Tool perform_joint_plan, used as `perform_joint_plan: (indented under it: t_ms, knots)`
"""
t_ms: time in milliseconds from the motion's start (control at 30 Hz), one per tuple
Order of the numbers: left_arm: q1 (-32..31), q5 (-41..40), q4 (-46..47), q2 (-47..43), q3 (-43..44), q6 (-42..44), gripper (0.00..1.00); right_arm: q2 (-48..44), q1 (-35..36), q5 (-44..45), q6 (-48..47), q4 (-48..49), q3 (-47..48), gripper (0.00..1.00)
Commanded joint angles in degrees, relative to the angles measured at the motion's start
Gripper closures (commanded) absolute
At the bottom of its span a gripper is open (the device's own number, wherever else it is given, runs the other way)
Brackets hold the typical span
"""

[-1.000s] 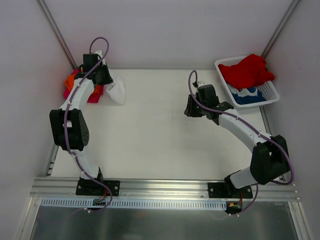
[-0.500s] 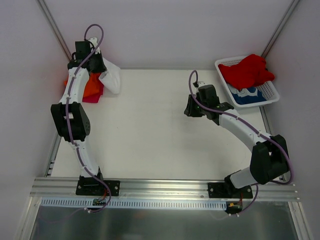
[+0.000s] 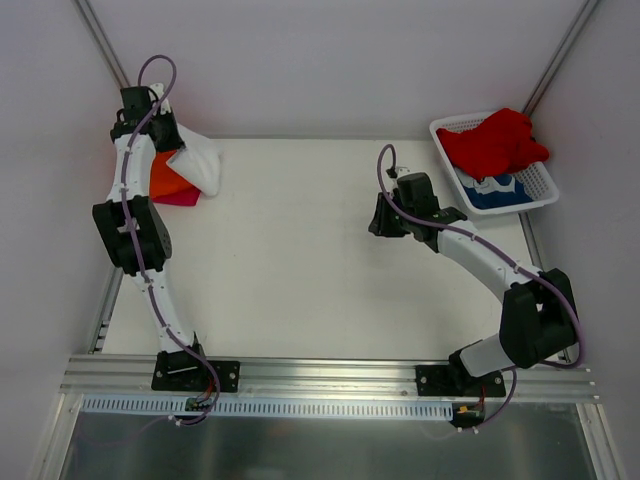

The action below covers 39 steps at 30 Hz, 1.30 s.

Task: Fold and stack the t-shirts
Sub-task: Put the neatly folded tshirt into the corner of the board with the left arm

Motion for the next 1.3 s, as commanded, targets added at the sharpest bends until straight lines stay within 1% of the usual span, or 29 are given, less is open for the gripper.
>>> perform_joint_plan:
  t_ms: [0,167,300,433,733,933,1233,1267]
  knots:
    - [2.2,0.52,1.05,-1.1,4.25,0.07,1.0,0.35,-0.38,-1.89,-0.44,1.9,0.11,0.69]
    - [6.6,1.65,1.13,-1.71,5.4,-1.51,1.0,0.87,-0.38,-3.29,0.17,2.86,-0.33,0.69]
    - [6.69,1.13,1.83,-1.54,5.22,-1.25,1.0,1.93,-0.38,-4.17,0.43,3.48,-0.25,0.7]
    - [6.95,-3.6,2.01,-1.02,5.75,-0.46,1.0,2.28,-0.29,-4.7,0.61,3.92,-0.42,0.7]
    - [10.11,-10.46,2.01,2.5,8.12,-0.73,1.0,2.54,-0.29,-6.54,1.22,4.54,-0.6,0.7]
    - [11.61,-11.35,1.92,5.57,8.03,-1.16,1.0,2.28,-0.38,-6.81,1.31,4.54,-0.86,0.7]
    - [11.96,-11.79,1.84,10.06,9.61,-1.6,1.0,2.37,-0.29,-6.99,1.49,4.62,-0.68,0.7]
    - [12.05,-11.79,1.84,10.58,9.7,-1.78,0.91,2.37,-0.29,-6.99,1.49,4.62,-0.77,0.7]
